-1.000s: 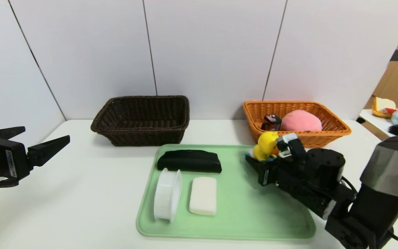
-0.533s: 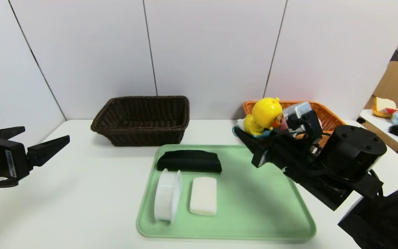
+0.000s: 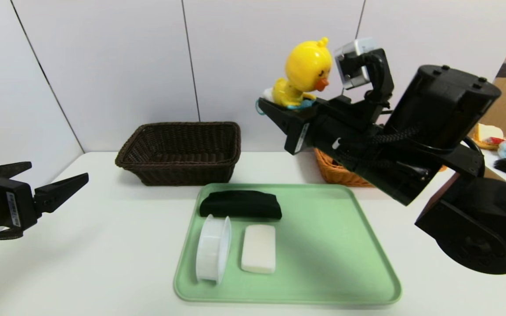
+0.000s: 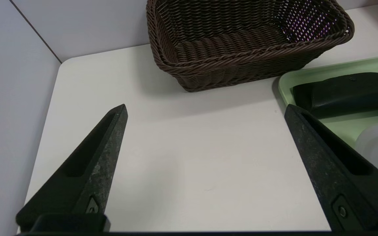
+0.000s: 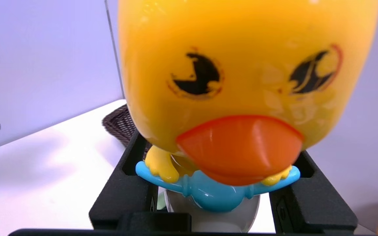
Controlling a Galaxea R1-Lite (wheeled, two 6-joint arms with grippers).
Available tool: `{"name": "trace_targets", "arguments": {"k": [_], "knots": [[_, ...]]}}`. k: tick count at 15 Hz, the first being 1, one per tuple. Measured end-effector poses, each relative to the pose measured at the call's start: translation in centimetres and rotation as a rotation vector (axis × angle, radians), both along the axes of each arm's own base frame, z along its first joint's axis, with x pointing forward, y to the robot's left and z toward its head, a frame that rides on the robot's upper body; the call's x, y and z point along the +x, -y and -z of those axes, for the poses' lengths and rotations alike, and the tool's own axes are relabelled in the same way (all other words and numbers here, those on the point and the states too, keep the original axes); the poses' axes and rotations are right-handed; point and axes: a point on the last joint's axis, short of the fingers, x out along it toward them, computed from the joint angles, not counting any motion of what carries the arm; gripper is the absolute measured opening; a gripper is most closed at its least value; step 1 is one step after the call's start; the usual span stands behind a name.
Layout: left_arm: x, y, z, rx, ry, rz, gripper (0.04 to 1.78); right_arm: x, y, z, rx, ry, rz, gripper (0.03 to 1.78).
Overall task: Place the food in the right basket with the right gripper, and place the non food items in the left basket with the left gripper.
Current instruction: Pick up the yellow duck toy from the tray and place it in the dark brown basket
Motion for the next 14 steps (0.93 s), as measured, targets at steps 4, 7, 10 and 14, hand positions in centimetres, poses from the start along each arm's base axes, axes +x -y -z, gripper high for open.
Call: {"name": "trace_targets", "arguments": {"k": [4, 7, 10, 14], "knots": [[-0.3, 0.0, 0.3, -0.002, -0.004, -0.001, 1.69, 1.8, -2.8, -1.1, -0.106, -0.120, -0.017, 0.88], [-0.6, 0.0, 0.4, -0.001, -0.003, -0.001, 1.69, 4.1, -5.6, -0.4, -0.146, -0.163, -0.013, 0.88], [-0.9, 0.0, 0.3, 0.003, 0.009, 0.004, 1.69, 6.6, -8.0, 1.6, -0.171, -0.179, 0.020, 0.88], [-1.3, 0.0, 0.4, 0.004, 0.019, 0.010, 1.69, 9.6, -10.4, 3.4, -0.218, -0.166, 0.036, 0.88]]}}
